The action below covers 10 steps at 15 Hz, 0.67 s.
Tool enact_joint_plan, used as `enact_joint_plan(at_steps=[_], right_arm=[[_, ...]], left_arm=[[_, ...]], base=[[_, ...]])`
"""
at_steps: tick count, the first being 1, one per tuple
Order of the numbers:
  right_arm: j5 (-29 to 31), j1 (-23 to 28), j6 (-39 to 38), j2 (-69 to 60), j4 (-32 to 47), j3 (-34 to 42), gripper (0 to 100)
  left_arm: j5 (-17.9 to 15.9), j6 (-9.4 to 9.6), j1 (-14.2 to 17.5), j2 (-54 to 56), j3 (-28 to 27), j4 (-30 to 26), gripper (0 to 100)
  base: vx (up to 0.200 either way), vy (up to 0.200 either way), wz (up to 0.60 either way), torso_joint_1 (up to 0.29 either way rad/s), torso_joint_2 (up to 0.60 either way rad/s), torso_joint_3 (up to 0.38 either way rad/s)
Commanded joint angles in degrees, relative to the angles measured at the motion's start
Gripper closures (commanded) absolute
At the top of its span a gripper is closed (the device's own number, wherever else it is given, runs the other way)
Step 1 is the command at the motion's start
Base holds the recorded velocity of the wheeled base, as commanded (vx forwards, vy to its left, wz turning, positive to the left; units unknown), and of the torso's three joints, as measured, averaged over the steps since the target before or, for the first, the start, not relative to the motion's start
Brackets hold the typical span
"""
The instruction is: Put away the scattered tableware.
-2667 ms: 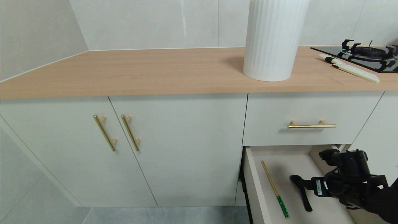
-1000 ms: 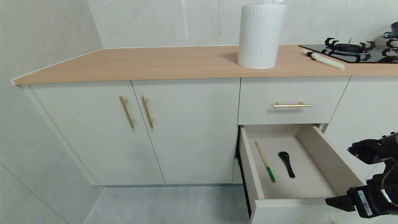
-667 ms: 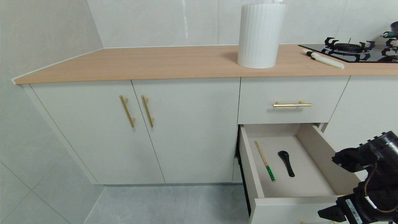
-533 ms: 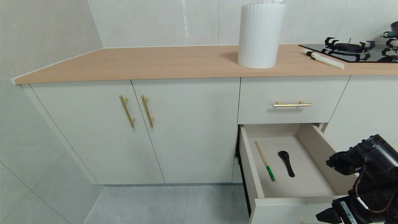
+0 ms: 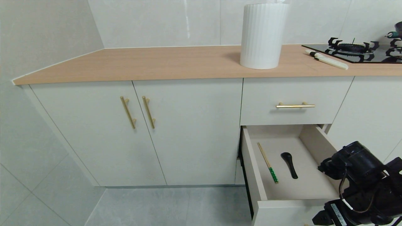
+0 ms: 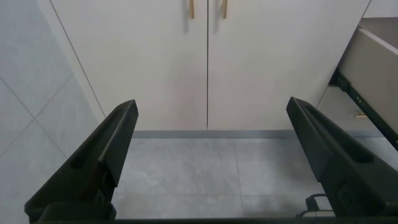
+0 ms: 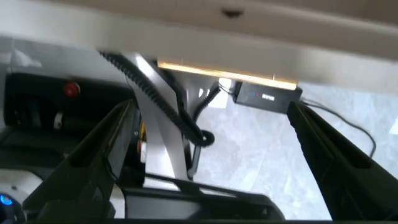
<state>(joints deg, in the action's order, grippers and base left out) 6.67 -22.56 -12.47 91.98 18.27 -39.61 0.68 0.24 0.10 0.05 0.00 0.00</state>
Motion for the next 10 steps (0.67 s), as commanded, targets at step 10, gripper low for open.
enact_joint_plan(at_steps=[10], right_arm=[[4.41, 2.44, -2.29, 2.15, -5.62, 1.02, 0]], left_arm=[[0.02, 0.02, -0.01, -0.05, 0.00, 0.00, 0]], base=[[0.000, 0.000, 0.00, 0.000, 0.00, 0.000]])
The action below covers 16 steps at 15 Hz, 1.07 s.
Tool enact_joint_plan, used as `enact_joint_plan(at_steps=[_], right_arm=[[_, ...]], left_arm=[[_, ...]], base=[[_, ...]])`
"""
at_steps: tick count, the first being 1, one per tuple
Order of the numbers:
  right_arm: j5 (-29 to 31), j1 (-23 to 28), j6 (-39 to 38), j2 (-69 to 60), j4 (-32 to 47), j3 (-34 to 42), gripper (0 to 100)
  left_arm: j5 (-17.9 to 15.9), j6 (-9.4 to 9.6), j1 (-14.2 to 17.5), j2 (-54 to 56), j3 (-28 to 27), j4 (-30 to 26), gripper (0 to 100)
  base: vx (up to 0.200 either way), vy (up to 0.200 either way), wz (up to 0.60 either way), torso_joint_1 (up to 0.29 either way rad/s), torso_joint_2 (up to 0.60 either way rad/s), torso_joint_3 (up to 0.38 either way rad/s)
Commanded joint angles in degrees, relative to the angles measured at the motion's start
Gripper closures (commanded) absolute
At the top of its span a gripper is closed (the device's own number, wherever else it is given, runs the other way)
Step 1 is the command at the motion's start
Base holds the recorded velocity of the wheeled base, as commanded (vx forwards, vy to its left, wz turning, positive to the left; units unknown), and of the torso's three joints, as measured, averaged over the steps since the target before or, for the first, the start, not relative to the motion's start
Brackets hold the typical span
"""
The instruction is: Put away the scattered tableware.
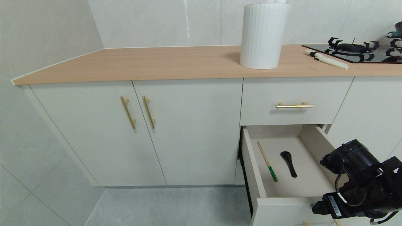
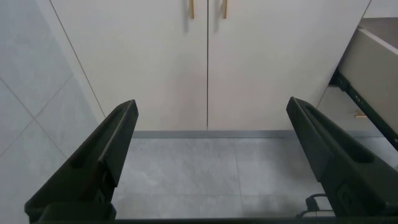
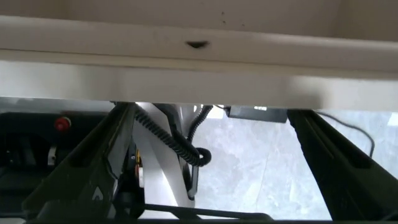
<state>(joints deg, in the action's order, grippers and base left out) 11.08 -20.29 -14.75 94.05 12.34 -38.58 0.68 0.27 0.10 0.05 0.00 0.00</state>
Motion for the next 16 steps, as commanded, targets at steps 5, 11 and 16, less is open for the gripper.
enact_joint_plan(at_steps=[5, 11, 16], right_arm=[[-0.01, 3.23, 0.07, 1.84, -8.03, 1.41, 0], [0.17, 4.29, 0.60, 7.20, -16.73, 0.35, 0], [0.17, 5.61, 2.62, 12.56, -20.25, -6.33, 0]], left_arm=[[0.02, 0.00, -0.01, -0.05, 0.00, 0.00, 0], [0.02, 0.00, -0.01, -0.05, 0.00, 0.00, 0], [0.02, 0.00, -0.01, -0.05, 0.00, 0.00, 0]], base=[[0.000, 0.000, 0.00, 0.000, 0.00, 0.000], [0.000, 0.000, 0.00, 0.000, 0.00, 0.000], [0.000, 0.000, 0.00, 0.000, 0.00, 0.000]])
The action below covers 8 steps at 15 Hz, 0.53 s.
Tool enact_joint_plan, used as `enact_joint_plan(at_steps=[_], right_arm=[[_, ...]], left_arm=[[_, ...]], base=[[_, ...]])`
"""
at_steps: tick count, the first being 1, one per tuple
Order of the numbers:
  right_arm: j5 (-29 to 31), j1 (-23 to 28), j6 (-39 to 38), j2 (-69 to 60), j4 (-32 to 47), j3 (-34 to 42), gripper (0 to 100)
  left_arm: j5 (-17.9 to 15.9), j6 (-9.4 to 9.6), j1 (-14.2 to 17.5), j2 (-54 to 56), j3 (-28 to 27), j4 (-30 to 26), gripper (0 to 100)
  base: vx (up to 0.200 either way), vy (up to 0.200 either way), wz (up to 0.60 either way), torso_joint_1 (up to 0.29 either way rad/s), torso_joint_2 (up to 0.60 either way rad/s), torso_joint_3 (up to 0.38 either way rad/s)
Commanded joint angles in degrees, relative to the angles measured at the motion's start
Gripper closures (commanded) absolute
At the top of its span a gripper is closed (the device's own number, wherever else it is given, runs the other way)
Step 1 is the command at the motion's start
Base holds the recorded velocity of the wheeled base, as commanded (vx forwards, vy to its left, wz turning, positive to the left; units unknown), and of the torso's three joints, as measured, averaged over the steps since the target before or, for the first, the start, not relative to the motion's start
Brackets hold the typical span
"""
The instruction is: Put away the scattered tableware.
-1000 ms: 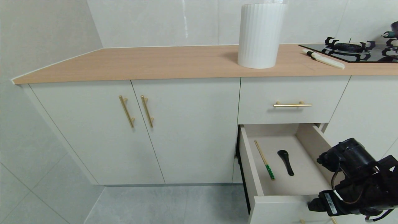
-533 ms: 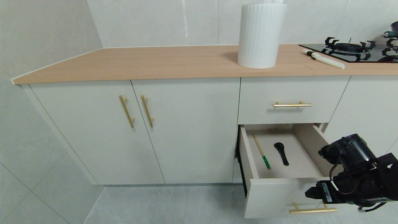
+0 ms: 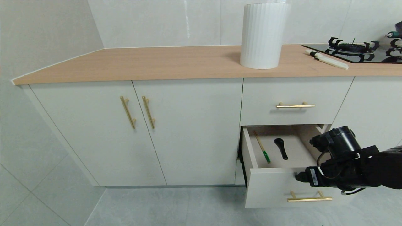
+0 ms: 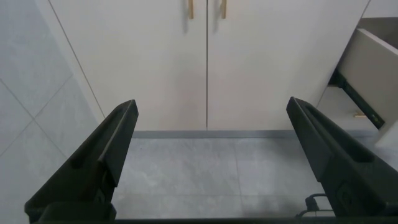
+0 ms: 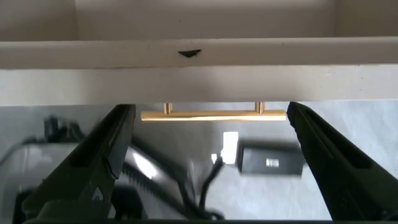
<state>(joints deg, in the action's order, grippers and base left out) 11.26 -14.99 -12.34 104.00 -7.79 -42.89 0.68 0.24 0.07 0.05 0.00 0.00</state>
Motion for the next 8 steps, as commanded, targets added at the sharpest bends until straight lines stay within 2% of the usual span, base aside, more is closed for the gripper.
enact_joint_plan(at_steps=[1, 2, 4, 8], right_arm=[[-0.01, 0.32, 0.30, 3.58, -0.12, -3.61, 0], [-0.01, 0.32, 0.30, 3.58, -0.12, -3.61, 0], [-0.01, 1.20, 1.70, 7.80, -0.21, -9.94, 0], [-0.01, 1.28, 1.79, 12.46, -0.30, -16.09, 0]], left_arm=[[0.02, 0.02, 0.01, -0.05, 0.00, 0.00, 0], [0.02, 0.02, 0.01, -0.05, 0.00, 0.00, 0], [0.02, 0.02, 0.01, -0.05, 0.00, 0.00, 0], [0.02, 0.02, 0.01, -0.05, 0.00, 0.00, 0]], base=[[0.000, 0.000, 0.00, 0.000, 0.00, 0.000], [0.000, 0.000, 0.00, 0.000, 0.00, 0.000], [0.000, 0.000, 0.00, 0.000, 0.00, 0.000], [0.000, 0.000, 0.00, 0.000, 0.00, 0.000]])
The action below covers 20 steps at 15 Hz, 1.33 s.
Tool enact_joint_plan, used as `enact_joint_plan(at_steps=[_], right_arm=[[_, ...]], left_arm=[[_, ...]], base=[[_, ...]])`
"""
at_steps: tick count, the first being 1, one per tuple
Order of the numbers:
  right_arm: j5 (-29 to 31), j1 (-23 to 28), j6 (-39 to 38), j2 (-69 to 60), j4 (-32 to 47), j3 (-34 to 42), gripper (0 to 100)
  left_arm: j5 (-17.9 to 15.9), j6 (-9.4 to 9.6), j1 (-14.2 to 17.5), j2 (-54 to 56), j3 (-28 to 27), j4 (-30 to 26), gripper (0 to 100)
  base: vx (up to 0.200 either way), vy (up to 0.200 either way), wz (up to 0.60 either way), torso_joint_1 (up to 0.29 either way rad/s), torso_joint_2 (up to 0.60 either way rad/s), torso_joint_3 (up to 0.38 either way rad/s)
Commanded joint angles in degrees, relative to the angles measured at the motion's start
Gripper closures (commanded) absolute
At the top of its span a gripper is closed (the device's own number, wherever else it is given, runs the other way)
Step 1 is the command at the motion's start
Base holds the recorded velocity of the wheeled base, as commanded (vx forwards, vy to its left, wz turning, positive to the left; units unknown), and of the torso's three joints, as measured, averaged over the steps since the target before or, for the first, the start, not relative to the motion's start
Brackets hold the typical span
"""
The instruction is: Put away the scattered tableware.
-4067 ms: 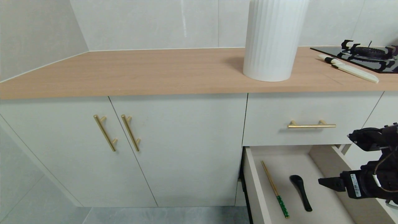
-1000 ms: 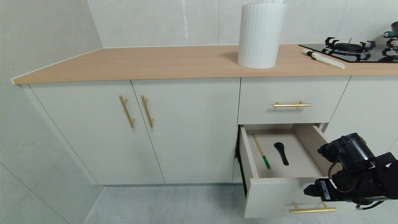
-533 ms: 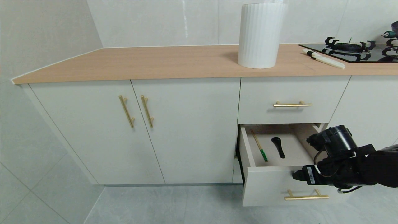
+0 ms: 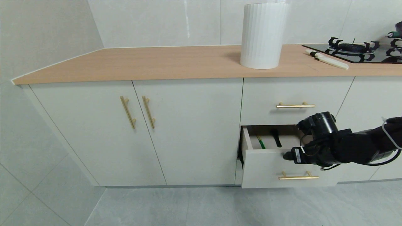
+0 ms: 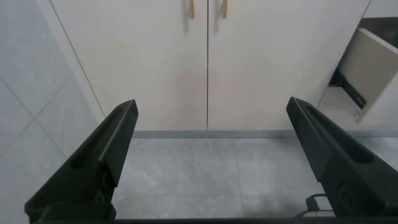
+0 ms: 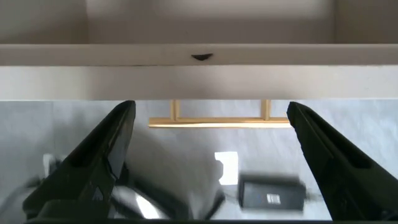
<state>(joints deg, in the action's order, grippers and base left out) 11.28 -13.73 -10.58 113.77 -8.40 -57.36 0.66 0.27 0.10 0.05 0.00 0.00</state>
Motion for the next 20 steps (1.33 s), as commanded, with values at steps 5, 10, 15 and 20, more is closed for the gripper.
enact_joint_plan(at_steps=[5, 10, 15, 20], right_arm=[[0.06, 1.51, 0.12, 7.07, 0.23, -9.53, 0], [0.06, 2.13, 0.03, 11.38, -0.74, -14.80, 0], [2.43, 3.00, 0.03, 12.08, -9.97, -14.10, 0], [4.10, 3.00, 0.03, 13.75, -13.13, -13.75, 0]], left_arm=[[0.04, 0.00, 0.08, -0.05, 0.00, 0.00, 0], [0.04, 0.00, -0.01, -0.05, 0.00, 0.00, 0], [0.04, 0.00, -0.01, -0.05, 0.00, 0.00, 0], [0.04, 0.00, -0.01, -0.05, 0.00, 0.00, 0]], base=[[0.000, 0.000, 0.00, 0.000, 0.00, 0.000], [0.000, 0.000, 0.00, 0.000, 0.00, 0.000], [0.000, 0.000, 0.00, 0.000, 0.00, 0.000], [0.000, 0.000, 0.00, 0.000, 0.00, 0.000]])
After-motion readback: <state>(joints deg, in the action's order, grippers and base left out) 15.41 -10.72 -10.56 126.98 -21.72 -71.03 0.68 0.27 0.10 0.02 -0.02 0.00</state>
